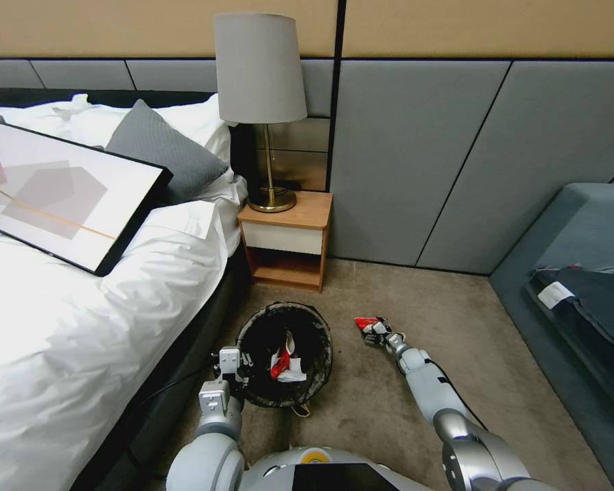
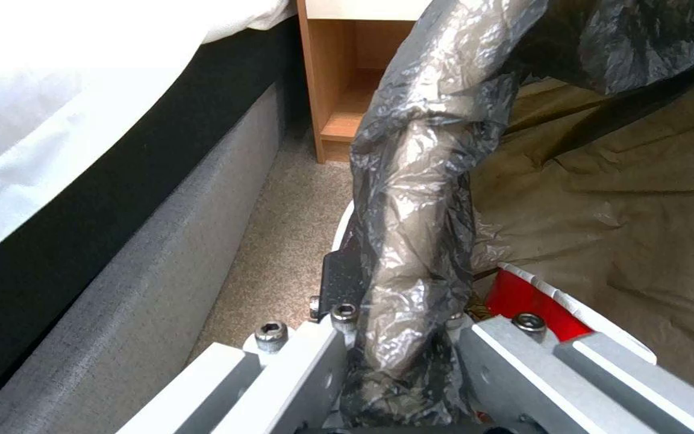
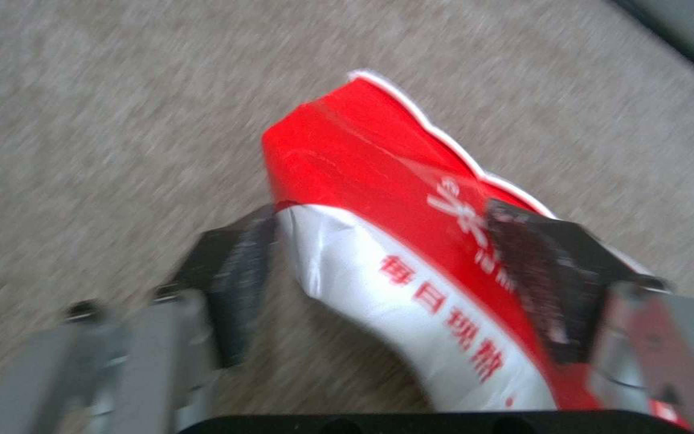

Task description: Pick up the trash bin, then pick up the garbage from the floor and place it into the trash bin.

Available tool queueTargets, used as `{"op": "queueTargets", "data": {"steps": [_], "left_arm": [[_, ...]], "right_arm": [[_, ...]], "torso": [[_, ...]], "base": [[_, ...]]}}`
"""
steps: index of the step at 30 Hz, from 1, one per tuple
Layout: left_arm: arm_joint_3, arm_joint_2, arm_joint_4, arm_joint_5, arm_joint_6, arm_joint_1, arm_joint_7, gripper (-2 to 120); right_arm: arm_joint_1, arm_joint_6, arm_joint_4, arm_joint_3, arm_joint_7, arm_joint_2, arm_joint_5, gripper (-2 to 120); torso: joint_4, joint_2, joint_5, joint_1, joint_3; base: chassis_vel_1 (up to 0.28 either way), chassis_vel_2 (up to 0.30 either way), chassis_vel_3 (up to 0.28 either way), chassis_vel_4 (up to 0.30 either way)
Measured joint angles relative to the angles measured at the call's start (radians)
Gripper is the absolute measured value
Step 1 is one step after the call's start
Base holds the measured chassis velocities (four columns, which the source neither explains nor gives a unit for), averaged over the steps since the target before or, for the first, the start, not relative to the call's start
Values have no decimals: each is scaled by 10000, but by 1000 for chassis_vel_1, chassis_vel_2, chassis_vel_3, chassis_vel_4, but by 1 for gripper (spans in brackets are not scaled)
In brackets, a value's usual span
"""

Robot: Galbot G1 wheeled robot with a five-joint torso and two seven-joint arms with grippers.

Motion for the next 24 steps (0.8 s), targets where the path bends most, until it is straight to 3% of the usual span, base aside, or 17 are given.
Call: {"op": "queueTargets", "data": {"steps": [3, 10, 17, 24], "left_arm": [[22, 7, -14, 0, -2, 4, -5, 0], [37, 29, -37, -2, -9, -3, -9, 0], [83, 35, -46, -6, -9, -23, -8, 0], [77, 36, -79, -11, -10, -27, -6, 0]], "right_arm": [[-120, -45, 0, 24, 25, 14, 48, 41], [-412, -22, 53, 133, 43, -33, 145, 18], [-512, 18, 134, 165, 42, -119, 216, 4], [-575, 68, 195, 169, 50, -134, 235, 3]], "torso": [[1, 2, 0, 0, 0], [2, 2, -2, 0, -1], [1, 2, 0, -1, -1], [0, 2, 0, -1, 0]], "base": [[0, 0, 0, 0], [0, 0, 0, 0], [0, 0, 0, 0], [0, 0, 0, 0]]}}
